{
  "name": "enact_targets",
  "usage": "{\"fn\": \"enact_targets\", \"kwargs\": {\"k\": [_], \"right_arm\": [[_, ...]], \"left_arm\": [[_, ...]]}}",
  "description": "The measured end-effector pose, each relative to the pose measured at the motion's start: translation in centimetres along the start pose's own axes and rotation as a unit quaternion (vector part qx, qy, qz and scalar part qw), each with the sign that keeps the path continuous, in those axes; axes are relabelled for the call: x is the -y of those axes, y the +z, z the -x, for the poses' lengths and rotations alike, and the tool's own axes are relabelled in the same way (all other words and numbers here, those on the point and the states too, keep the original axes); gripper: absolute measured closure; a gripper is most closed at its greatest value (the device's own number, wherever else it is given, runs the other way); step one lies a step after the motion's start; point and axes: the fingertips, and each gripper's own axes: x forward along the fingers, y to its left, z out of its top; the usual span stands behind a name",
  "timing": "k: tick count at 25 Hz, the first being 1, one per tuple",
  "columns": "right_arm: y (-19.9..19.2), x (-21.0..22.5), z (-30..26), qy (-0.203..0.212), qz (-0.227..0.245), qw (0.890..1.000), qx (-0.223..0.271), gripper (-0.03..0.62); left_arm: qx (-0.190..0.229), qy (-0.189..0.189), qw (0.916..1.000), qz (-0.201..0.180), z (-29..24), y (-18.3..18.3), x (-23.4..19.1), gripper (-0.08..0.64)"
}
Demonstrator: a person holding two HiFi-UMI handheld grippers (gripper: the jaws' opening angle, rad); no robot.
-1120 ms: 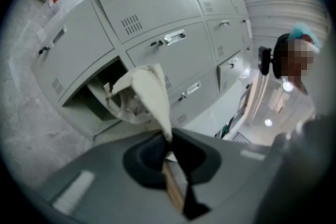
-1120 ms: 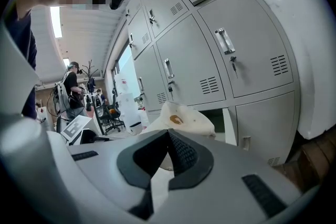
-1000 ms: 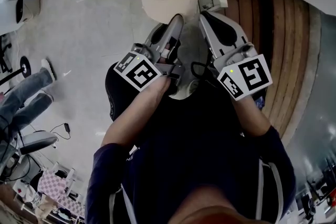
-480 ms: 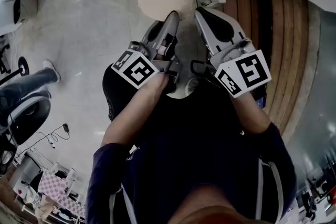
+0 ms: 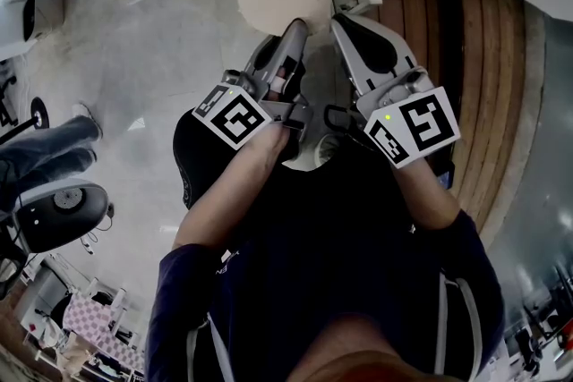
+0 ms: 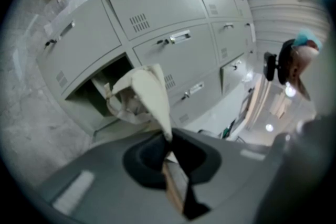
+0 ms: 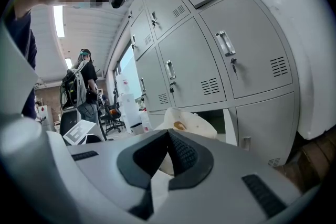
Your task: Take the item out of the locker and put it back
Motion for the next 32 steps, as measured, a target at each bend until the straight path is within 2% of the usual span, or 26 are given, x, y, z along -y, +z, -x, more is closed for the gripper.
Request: {"fn": "enact_targets", "kwargs": {"k": [16,32], "right_arm": [[-1.2,-0.1,-0.4,-0.011,0.001,1.000,-0.007,0.589],[-2.3,-0.5,-1.2,-0.009,0.009,1.000,-0.017,0.589]], "left_arm": [[0.000,0.004,0.9996,0.026,0.2,0.0,-2.0,0.541],[0.000,0.010,0.9996,0.025,-0.3,0.4,-3.5,0.541]]}}
